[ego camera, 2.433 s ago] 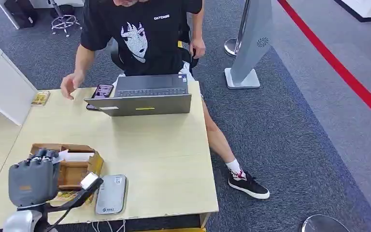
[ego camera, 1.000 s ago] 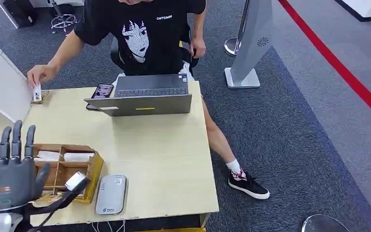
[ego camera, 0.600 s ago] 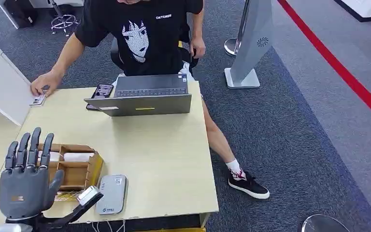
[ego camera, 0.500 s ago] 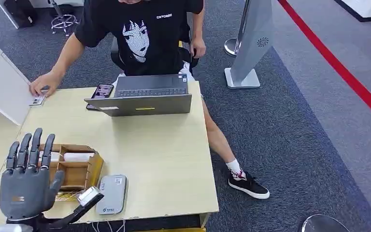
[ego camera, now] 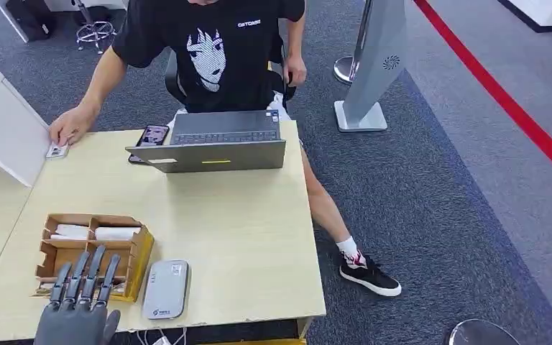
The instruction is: Pass the card to the sensor for recognition and then transmit it.
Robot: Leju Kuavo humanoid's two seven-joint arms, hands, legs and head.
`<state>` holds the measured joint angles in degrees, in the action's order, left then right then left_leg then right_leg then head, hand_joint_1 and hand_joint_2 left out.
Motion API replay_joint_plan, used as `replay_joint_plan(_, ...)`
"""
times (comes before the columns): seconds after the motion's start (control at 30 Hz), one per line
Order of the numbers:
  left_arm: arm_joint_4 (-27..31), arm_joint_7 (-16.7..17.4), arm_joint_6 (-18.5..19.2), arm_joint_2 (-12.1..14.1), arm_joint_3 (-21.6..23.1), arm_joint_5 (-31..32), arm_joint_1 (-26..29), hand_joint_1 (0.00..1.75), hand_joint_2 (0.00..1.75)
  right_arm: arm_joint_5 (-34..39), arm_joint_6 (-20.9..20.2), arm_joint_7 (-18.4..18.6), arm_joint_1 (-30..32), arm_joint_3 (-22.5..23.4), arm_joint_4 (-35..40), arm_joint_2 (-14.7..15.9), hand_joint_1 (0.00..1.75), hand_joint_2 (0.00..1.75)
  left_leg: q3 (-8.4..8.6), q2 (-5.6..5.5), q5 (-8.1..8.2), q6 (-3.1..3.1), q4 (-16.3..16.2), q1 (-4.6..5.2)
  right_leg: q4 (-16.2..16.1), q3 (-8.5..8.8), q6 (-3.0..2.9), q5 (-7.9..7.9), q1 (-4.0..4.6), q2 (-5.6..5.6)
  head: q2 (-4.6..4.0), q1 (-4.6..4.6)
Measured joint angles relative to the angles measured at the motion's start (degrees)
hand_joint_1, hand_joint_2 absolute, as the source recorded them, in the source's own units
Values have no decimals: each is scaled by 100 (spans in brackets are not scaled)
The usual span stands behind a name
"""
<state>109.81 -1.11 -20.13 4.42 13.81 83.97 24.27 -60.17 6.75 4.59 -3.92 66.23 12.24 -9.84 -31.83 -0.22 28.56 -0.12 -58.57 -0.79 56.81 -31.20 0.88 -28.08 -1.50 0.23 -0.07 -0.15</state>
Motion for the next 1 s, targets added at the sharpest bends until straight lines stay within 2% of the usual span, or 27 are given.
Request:
replay_joint_plan(0.17,-232,-75,-31,-13,-90,-103,-8,0,175,-33,0,22,0,39,0,-7,0,175,1,0,0,0,0,0,0,1,0,0,0,1,0,0)
replay_joint_plan(0.27,-376,-403,-77,-149,-346,-107,-56,0,175,-59,-9,17,0,39,0,-9,0,175,1,-1,0,0,0,1,0,1,0,0,0,0,0,0)
replay_joint_plan(0.37,-564,-919,-83,-372,-869,-160,-157,0,175,-133,-44,-31,0,39,0,-9,0,175,1,0,0,0,0,0,0,1,0,0,0,1,0,0)
replay_joint_plan(0.5,-905,-1856,112,-757,-1837,-584,-383,0,175,-234,-63,-48,0,39,0,-9,0,175,2,0,0,0,0,0,0,1,-1,0,0,1,0,0)
replay_joint_plan(0.63,-1285,-2293,201,-1071,-2722,-621,-625,0,175,-295,-70,-48,1,39,0,-9,0,175,3,0,-1,0,0,-1,1,1,-2,1,0,1,0,0)
replay_joint_plan(0.77,-1508,-2389,219,-1226,-3240,-608,-759,0,175,-330,-74,-48,1,39,0,-9,0,175,2,-1,-1,0,0,0,1,1,-2,1,0,0,0,0)
replay_joint_plan(1.0,-1785,-2431,273,-1335,-3676,-544,-920,0,175,-363,-87,-66,0,39,0,-9,0,175,2,0,0,0,0,0,1,1,-2,1,0,1,0,0)
